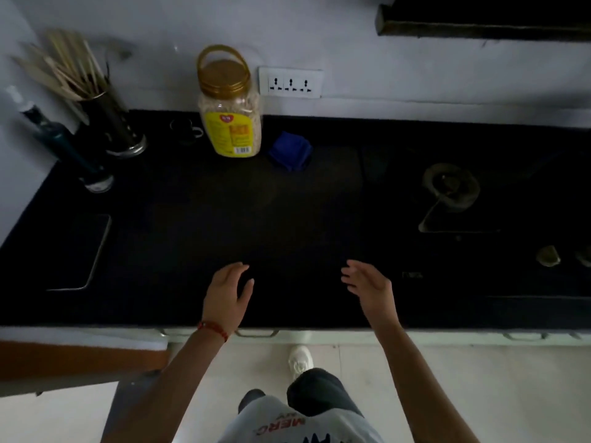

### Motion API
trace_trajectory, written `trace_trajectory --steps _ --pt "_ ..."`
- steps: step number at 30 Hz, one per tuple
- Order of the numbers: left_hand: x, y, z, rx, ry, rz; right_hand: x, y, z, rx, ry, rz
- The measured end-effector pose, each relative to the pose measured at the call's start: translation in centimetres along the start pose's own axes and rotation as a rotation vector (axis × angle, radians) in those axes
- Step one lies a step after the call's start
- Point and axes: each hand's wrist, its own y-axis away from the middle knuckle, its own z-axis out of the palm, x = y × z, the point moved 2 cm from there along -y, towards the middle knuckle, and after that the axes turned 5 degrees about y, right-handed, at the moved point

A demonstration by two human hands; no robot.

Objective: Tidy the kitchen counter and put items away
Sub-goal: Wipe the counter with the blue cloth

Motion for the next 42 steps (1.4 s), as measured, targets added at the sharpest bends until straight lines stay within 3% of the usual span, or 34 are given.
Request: trace_trajectory --steps 10,15,23,32,42 --pt "-1.3 -6.3 3.0 -0.061 -0.394 -0.1 -8.0 -17.5 4.5 0.044 0.28 -0.021" --pt "-1.9 -6.5 3.3 -0.091 -0.409 -0.117 -11.7 -25.0 7.4 0.075 0.374 -0.082" --pt "-2.0 -7.0 3.2 -0.089 -0.385 -0.139 -13.8 -33.4 13.3 -0.069 0.652 -0.184" --pt "-2.0 -7.0 3.2 -0.112 -0.365 -0.144 -13.1 -31.2 13.1 0.009 0.478 -0.116" --pt "-1.8 -7.1 2.9 -0.128 -0.389 -0.114 -8.9 -15.5 8.4 0.262 0.337 -0.035"
